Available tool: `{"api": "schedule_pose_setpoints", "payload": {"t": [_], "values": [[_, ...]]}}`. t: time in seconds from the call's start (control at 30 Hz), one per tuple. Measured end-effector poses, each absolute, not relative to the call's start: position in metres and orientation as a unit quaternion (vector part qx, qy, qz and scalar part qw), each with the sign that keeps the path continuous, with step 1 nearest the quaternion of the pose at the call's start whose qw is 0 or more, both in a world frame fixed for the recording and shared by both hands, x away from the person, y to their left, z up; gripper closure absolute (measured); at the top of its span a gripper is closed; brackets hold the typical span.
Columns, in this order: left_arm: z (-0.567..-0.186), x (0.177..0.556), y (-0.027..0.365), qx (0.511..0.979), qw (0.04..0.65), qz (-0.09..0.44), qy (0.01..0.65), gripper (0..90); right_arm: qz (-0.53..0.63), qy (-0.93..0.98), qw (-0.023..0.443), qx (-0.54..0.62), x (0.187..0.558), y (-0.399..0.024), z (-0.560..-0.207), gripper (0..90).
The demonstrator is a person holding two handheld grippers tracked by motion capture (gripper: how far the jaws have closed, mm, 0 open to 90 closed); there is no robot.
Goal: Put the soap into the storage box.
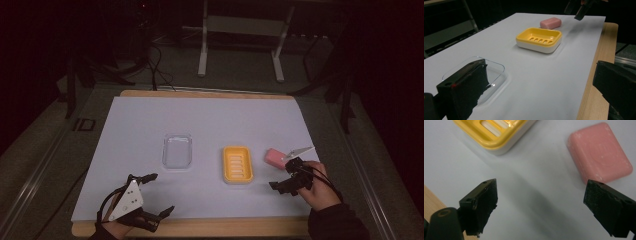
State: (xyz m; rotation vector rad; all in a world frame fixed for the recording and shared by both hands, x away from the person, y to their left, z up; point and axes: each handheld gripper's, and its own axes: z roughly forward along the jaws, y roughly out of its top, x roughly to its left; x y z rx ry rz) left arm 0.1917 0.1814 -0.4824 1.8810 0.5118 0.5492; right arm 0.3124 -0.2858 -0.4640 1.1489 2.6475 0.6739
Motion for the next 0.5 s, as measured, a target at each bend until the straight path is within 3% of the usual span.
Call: {"api": "schedule_pose_setpoints", "payload": {"t": [0.13,0.3,0.5], "values": [[-0.482,0.192,0.181,0.788,0.529,0.23,0.214,0.6,0.208,0.894,0.062,0.392,0.315,-0.29,-0.463,12.0],[-0.482,0.192,0.182,0.789,0.528,0.231,0.214,0.6,0.194,0.9,0.065,0.385,0.316,-0.293,-0.462,11.2],[-0.482,0.191,0.181,0.789,0.528,0.231,0.213,0.6,0.153,0.908,0.017,0.389,0.317,-0.298,-0.466,9.2]]}}
